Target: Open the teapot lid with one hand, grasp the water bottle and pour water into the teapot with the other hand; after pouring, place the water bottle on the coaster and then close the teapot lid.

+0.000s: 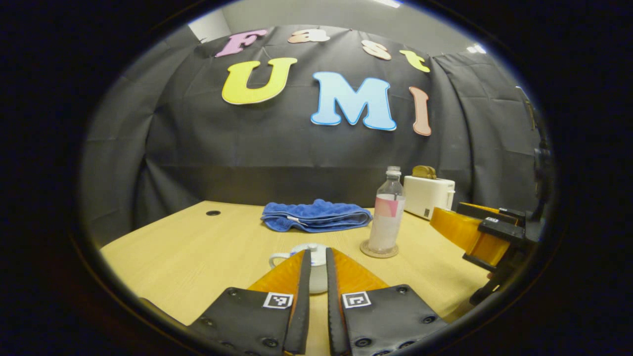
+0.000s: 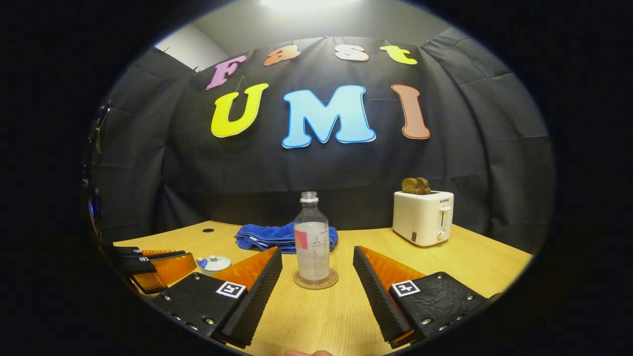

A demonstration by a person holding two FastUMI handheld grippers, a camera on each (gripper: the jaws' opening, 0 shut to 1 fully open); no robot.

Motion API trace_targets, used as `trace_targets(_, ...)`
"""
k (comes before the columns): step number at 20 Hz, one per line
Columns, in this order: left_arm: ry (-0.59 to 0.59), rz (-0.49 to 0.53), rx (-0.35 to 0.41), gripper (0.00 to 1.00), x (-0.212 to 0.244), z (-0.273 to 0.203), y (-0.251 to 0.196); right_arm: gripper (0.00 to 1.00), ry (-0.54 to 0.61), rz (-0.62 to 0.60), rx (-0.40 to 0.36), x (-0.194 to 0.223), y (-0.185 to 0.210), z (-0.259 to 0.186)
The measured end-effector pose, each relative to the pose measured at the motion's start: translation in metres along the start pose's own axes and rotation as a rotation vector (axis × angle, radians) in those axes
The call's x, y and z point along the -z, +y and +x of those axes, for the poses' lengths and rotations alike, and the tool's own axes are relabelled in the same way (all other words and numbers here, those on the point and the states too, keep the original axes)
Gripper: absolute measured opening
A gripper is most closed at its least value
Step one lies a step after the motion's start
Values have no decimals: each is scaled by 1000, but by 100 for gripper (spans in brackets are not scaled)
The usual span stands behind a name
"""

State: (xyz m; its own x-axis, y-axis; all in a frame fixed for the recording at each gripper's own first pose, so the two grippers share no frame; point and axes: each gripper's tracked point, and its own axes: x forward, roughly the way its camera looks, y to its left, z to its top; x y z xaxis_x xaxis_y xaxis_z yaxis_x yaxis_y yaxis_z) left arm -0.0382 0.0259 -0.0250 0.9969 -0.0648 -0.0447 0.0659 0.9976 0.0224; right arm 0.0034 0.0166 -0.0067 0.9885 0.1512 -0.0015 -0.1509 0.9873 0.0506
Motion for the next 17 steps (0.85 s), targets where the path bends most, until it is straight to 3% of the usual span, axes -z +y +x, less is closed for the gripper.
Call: trace_targets(17,-21,16,-52,24,11,-31,2,92,29,-16,-12,26,34,-28)
